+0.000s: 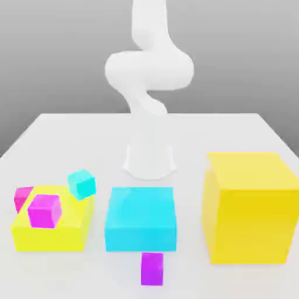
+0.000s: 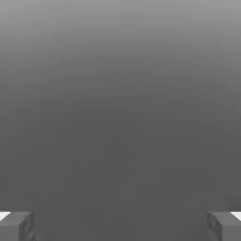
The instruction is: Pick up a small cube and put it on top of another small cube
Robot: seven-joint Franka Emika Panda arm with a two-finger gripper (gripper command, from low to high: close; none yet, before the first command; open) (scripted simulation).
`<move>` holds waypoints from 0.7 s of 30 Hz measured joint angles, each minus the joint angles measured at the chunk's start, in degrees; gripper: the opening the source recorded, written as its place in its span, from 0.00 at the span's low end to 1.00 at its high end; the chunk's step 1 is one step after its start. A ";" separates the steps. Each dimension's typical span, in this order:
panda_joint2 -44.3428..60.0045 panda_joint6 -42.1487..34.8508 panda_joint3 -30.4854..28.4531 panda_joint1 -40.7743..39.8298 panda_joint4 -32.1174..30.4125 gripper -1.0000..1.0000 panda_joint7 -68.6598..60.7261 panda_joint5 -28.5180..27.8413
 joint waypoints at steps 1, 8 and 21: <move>2.26 1.11 0.04 -0.02 -0.69 0.50 0.09 0.01; 16.98 8.35 0.34 -0.12 -5.18 0.50 0.71 0.03; 43.98 21.64 0.75 -0.17 -13.41 0.50 2.10 -0.31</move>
